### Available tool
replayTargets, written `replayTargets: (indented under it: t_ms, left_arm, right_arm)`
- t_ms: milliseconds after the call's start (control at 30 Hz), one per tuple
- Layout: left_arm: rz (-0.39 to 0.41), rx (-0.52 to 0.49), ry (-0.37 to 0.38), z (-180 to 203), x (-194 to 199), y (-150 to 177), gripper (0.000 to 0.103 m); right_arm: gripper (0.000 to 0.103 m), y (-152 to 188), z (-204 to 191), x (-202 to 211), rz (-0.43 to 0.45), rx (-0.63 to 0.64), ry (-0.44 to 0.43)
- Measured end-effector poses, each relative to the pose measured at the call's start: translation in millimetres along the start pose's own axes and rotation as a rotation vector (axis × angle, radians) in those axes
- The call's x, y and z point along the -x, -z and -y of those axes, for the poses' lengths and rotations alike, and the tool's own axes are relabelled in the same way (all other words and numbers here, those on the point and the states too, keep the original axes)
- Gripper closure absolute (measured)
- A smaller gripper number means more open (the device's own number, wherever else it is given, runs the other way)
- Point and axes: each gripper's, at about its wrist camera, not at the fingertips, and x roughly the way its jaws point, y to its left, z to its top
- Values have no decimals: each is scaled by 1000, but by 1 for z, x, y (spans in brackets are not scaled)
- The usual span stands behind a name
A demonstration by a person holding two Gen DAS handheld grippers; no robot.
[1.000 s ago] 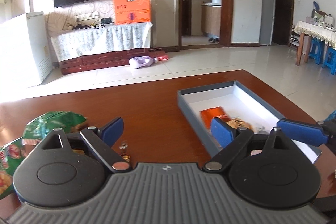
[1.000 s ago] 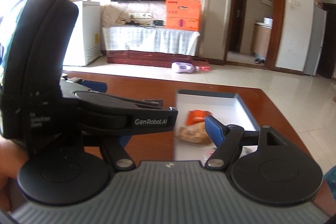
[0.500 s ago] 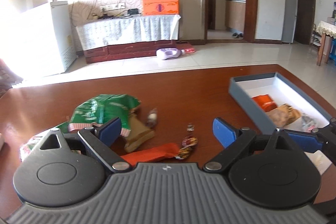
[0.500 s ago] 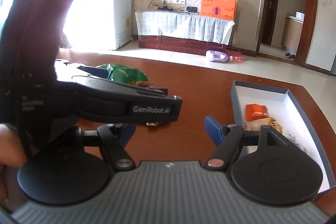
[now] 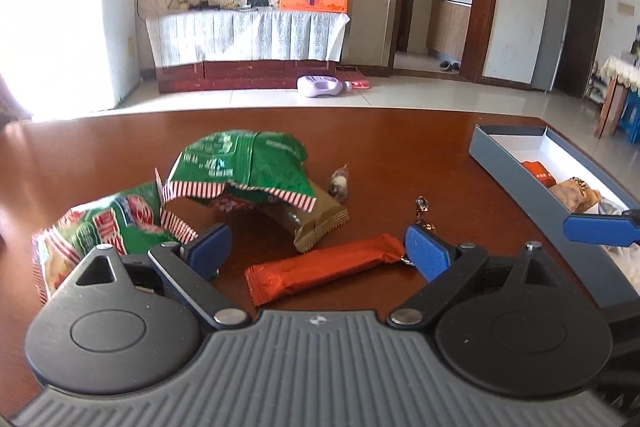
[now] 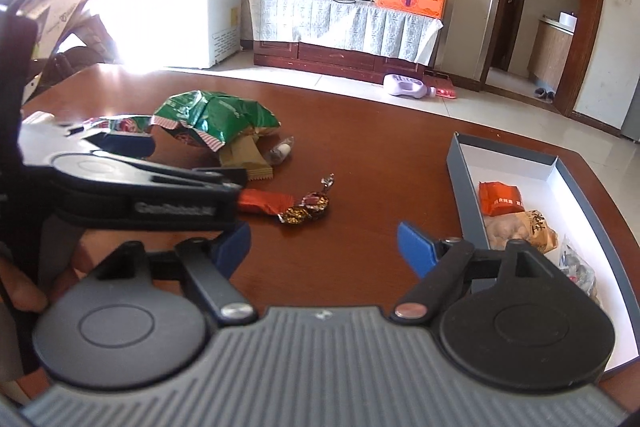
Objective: Organize snacks
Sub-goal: 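Move both tools back over the remaining snacks toward the orange bar, then grasp the orange bar with the left tool while the right tool grasps the wrapped chocolate candy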
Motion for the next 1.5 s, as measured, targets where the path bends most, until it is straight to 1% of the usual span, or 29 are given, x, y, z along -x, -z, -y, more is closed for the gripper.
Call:
replayTargets:
  t_ms: [67,167,267,300,367,467,533,600,633,667,700,733,767,800,833,867,900,967,1033,1100,1167,1200,1233,1267,1300,1367,1433,1500]
  left_arm:
    - [3,-7,1,-3,-3,2,7]
    - [-5,-24,39,-5,-6,5,8]
    - [-26,-72,84,-6,-10,10,8]
    - [-24,-94,104,-5,-11,11,8]
    - [-15,-127,117,-5,-15,12,8]
    - [-53,-122,131,-5,-33,10,8]
    - [-69,-146,140,-1,-44,9,8]
    - [-129,-170,160,5,-57,12,9]
    - [-138,-190,161,8,-59,11,11]
    - [-132,-202,174,10,-59,12,19]
    - [-133,-214,189,11,-59,13,31]
    - [-132,-228,186,12,-59,15,35]
    - [-129,-226,189,11,-58,15,45]
    - [-131,-217,191,10,-58,15,52]
    - [-131,-207,189,9,-58,15,57]
    - [-130,-193,185,7,-57,15,66]
    - [-129,-180,175,6,-57,16,74]
    - [-136,-150,163,3,-55,16,75]
    - [-143,-136,111,4,-52,17,75]
    - [-151,-124,37,2,-48,18,75]
    - [-159,-115,-3,0,-44,19,73]
    - [-158,-123,-4,0,-43,19,65]
    - [-157,-131,10,-1,-43,20,57]
    - [-151,-132,8,-2,-43,20,47]
    - [-151,-133,-1,-4,-46,20,43]
    - [-159,-110,26,-13,-52,17,40]
    - [-160,-96,58,-22,-55,13,40]
    - [-158,-104,71,-24,-58,12,40]
  right_arm:
    - [21,1,2,-3,-12,-4,5]
    - [20,4,5,-8,-37,-5,12]
    - [20,6,7,-10,-48,2,12]
    - [20,6,7,-11,-53,4,11]
    - [20,7,8,-13,-58,5,7]
    - [20,7,11,-15,-65,14,9]
    - [20,8,13,-16,-69,15,15]
    - [20,7,15,-18,-70,10,19]
    - [20,7,15,-19,-71,9,22]
    - [20,7,15,-21,-70,8,26]
    - [20,6,15,-23,-67,7,31]
    - [21,5,16,-25,-64,2,37]
    - [21,4,16,-27,-61,-6,43]
    - [21,3,17,-29,-57,-22,47]
    - [21,2,18,-31,-53,-43,50]
    - [21,1,20,-32,-48,-69,54]
    - [21,0,22,-33,-41,-96,55]
    - [21,-1,24,-36,-34,-133,46]
    - [21,0,20,-43,-51,-133,34]
    - [21,1,14,-51,-74,-104,28]
    - [21,2,7,-56,-90,-77,20]
    - [21,3,4,-58,-99,-65,12]
    - [21,3,1,-60,-104,-54,8]
    - [21,3,-2,-61,-105,-42,4]
    - [21,3,-4,-62,-102,-35,5]
    - [21,2,-3,-65,-102,-38,7]
    - [21,1,1,-69,-104,-67,-1]
    - [21,-1,5,-71,-97,-91,-5]
